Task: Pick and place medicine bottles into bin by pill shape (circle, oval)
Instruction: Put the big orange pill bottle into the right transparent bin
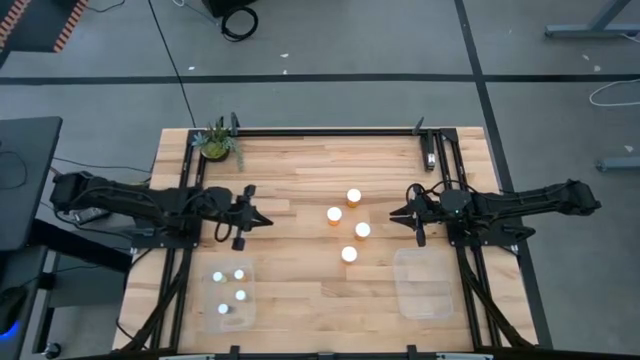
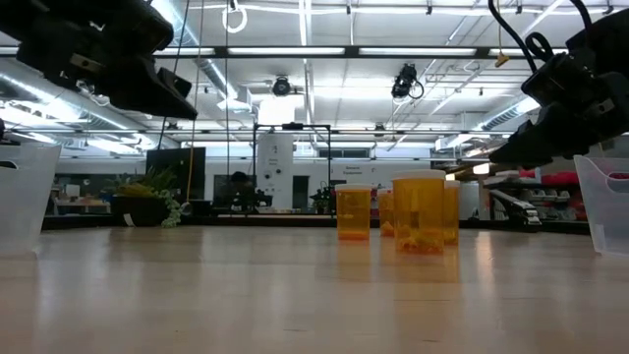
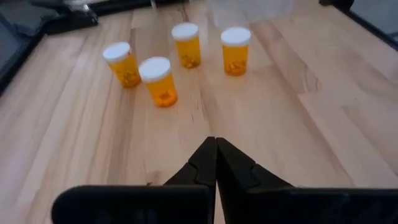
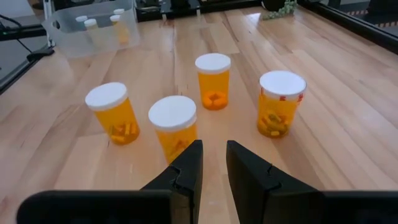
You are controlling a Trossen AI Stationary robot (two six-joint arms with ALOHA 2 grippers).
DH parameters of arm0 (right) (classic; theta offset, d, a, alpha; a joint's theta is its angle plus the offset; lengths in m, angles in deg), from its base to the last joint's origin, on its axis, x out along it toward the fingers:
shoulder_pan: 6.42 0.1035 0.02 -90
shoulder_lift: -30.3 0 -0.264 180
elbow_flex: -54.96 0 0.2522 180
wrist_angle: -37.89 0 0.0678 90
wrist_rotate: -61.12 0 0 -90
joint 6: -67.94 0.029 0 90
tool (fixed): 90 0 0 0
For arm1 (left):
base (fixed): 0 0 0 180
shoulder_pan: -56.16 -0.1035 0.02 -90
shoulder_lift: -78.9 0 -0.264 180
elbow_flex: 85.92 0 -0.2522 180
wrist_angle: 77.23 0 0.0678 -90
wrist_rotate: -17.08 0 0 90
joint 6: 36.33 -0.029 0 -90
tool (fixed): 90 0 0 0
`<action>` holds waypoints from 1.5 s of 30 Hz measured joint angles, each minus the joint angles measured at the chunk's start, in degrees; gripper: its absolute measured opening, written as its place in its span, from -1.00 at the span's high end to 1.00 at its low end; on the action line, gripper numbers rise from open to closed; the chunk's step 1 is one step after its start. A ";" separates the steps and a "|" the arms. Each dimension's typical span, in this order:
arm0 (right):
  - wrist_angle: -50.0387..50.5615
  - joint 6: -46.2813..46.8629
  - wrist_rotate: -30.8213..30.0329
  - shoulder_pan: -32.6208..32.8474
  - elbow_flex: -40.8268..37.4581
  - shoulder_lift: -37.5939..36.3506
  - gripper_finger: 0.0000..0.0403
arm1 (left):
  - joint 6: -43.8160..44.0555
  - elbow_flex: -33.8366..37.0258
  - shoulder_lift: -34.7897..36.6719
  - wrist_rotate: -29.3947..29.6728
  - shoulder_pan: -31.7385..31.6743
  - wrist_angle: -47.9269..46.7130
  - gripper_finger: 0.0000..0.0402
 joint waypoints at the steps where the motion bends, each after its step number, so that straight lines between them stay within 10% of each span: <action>1: 0.00 0.00 0.00 0.00 0.00 0.00 0.61 | 0.01 0.35 0.60 0.00 0.05 1.20 0.95; 45: 0.75 0.00 0.00 0.00 0.00 0.14 0.61 | 9.58 20.03 33.46 3.19 0.02 2.91 0.93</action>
